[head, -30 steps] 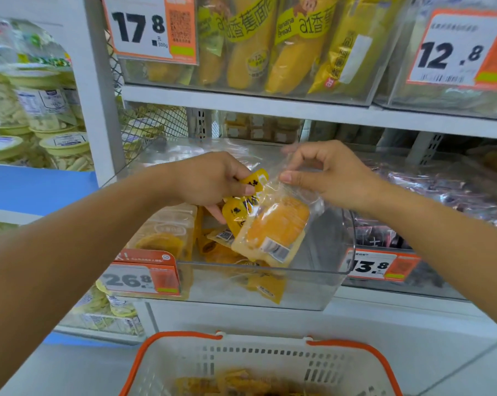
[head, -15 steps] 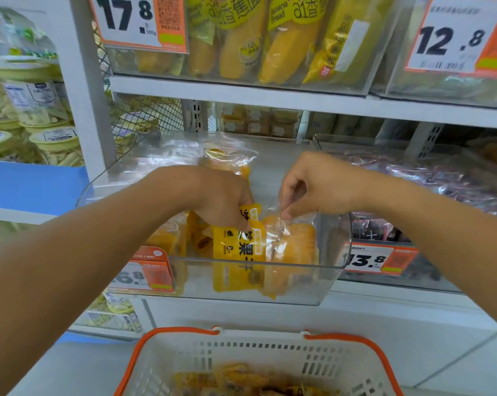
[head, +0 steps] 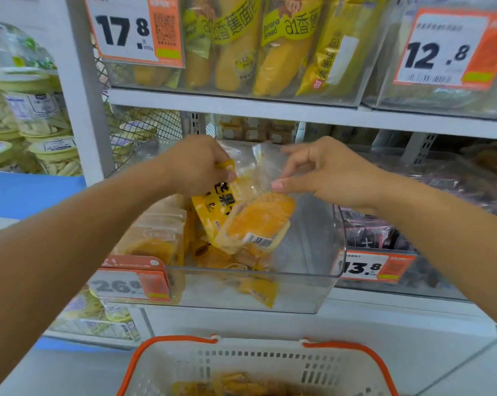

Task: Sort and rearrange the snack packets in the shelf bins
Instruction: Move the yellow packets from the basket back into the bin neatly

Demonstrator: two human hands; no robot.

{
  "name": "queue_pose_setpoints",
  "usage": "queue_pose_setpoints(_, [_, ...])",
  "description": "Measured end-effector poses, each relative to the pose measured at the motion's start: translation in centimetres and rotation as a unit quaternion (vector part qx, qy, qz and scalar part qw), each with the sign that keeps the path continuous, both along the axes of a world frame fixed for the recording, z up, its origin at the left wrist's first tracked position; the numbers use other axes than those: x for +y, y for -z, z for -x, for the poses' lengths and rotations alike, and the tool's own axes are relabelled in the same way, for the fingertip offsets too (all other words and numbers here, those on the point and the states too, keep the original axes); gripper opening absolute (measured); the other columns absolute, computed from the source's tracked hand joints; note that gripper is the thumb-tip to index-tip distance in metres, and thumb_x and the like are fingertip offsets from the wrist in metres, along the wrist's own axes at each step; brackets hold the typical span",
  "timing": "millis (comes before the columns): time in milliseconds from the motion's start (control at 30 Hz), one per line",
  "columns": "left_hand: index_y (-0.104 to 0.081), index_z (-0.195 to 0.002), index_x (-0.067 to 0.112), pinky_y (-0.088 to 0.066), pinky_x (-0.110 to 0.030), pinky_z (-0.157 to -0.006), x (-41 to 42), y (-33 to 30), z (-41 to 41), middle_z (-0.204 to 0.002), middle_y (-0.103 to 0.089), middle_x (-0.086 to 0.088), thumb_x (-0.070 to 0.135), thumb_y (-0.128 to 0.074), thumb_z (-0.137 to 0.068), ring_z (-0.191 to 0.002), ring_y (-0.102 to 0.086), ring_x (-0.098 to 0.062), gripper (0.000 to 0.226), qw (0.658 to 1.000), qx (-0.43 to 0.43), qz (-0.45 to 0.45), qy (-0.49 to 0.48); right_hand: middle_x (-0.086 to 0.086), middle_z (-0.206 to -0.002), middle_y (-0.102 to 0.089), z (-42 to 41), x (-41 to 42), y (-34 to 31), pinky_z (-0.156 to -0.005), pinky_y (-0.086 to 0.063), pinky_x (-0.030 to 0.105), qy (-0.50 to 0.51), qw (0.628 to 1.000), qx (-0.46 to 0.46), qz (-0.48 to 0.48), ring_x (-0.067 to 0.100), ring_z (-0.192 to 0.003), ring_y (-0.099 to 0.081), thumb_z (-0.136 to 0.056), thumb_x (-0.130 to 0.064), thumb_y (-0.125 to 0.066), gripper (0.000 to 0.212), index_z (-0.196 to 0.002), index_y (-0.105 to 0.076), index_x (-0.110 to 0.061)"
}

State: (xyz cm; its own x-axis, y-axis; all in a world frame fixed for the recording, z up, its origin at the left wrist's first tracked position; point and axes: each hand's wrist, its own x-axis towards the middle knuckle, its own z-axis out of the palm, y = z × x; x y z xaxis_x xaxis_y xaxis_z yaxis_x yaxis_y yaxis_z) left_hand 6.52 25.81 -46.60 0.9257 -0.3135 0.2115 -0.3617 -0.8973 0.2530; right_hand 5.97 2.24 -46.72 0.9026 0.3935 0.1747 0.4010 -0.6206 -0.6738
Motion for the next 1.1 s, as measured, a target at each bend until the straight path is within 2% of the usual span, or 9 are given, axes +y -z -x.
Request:
queue_pose_setpoints(133, [-0.071,-0.09,0.001,-0.043,-0.023,-0.058,0.2,1.4,-0.4,-0.075,-0.059,-0.012,0.033,-0.063,-0.096,-0.062,-0.053,-0.02,0.033,0.96,0.127,0.241,-0.064,0.002,-0.082,-0.069,-0.1,1.0,1.0,-0.073,-0.045,0.037,0.038,0.979,0.127,-0.154,0.011,-0.079,-0.061,-0.075,-0.028,-0.085,0.023,-0.081,-0.07,-0.011])
queue_pose_setpoints(300, [-0.072,-0.107,0.015,-0.053,-0.044,-0.089,-0.8,2.4,-0.1,-0.101,-0.074,-0.007,0.032,-0.054,-0.102,-0.088,-0.061,-0.025,0.026,0.895,0.255,0.365,-0.04,0.006,-0.087,-0.077,-0.5,1.5,0.5,-0.081,-0.06,0.046,0.089,0.941,0.19,-0.266,0.012,-0.08,-0.072,-0.054,-0.022,-0.086,0.073,-0.119,-0.065,0.005])
queue_pose_setpoints(400, [-0.069,-0.114,0.012,-0.054,-0.044,-0.089,-0.8,2.2,0.1,-0.119,-0.071,-0.01,0.032,-0.054,-0.101,-0.104,-0.064,-0.023,0.027,0.872,0.287,0.392,-0.058,0.012,-0.09,-0.075,-0.6,1.9,0.9,-0.058,-0.061,0.035,0.126,0.932,0.16,-0.3,0.014,-0.072,-0.074,-0.056,-0.012,-0.088,0.058,-0.109,-0.068,0.005])
queue_pose_setpoints(500, [-0.063,-0.124,0.017,-0.056,-0.04,-0.089,-0.5,1.3,0.4,-0.116,-0.072,0.0,0.063,-0.058,-0.087,-0.105,-0.069,-0.018,0.059,0.875,0.33,0.351,-0.055,0.017,-0.089,-0.074,-0.9,2.6,1.6,-0.052,-0.058,0.031,0.149,0.934,0.121,-0.302,0.02,-0.068,-0.074,-0.066,-0.004,-0.089,0.037,-0.098,-0.072,0.007])
queue_pose_setpoints(600, [-0.055,-0.127,0.014,-0.052,-0.034,-0.09,-1.0,1.0,0.8,-0.12,-0.065,0.005,0.07,-0.086,-0.049,-0.107,-0.064,-0.016,0.1,0.946,0.266,0.182,-0.039,0.014,-0.083,-0.075,-1.6,3.6,2.2,-0.058,-0.061,0.034,0.164,0.943,0.076,-0.278,0.021,-0.072,-0.074,-0.067,-0.006,-0.09,0.025,-0.085,-0.075,0.002])
queue_pose_setpoints(767, [-0.068,-0.095,0.009,-0.044,-0.03,-0.065,-1.8,0.8,-0.3,-0.087,-0.064,-0.004,0.049,-0.093,-0.053,-0.087,-0.062,-0.025,0.063,0.99,-0.013,0.002,-0.143,0.001,-0.07,-0.072,-2.8,6.1,3.4,-0.066,-0.056,0.033,0.152,0.961,-0.139,-0.185,0.01,-0.065,-0.065,-0.066,-0.02,-0.093,0.018,-0.071,-0.078,-0.01])
queue_pose_setpoints(900, [-0.062,-0.079,0.009,-0.047,-0.031,-0.067,-1.2,0.9,-1.3,-0.08,-0.064,-0.005,0.054,-0.09,-0.058,-0.075,-0.061,-0.022,0.057,0.981,0.032,-0.042,-0.189,-0.002,-0.076,-0.057,-4.0,7.8,4.4,-0.061,-0.038,0.019,0.114,0.956,-0.248,-0.109,0.008,-0.071,-0.05,-0.065,-0.02,-0.092,0.017,-0.069,-0.077,-0.012])
queue_pose_setpoints(1033, [-0.035,-0.143,0.0,-0.05,-0.036,-0.089,-0.8,0.7,-1.4,-0.134,-0.054,-0.016,0.034,-0.092,-0.065,-0.118,-0.056,-0.032,0.102,0.971,0.064,0.083,-0.214,0.0,-0.082,-0.053,-6.0,8.7,5.0,-0.063,-0.036,0.023,0.043,0.969,-0.241,-0.023,0.012,-0.075,-0.049,-0.064,-0.017,-0.092,0.016,-0.07,-0.078,-0.013])
queue_pose_setpoints(1100, [-0.038,-0.141,0.002,-0.051,-0.038,-0.093,-0.3,0.4,-1.3,-0.13,-0.056,-0.014,0.028,-0.092,-0.066,-0.117,-0.056,-0.03,0.096,0.973,0.066,0.096,-0.201,0.002,-0.085,-0.051,-6.4,9.2,5.9,-0.064,-0.036,0.026,0.031,0.973,-0.229,-0.003,0.014,-0.079,-0.047,-0.062,-0.022,-0.094,0.02,-0.071,-0.078,-0.013])
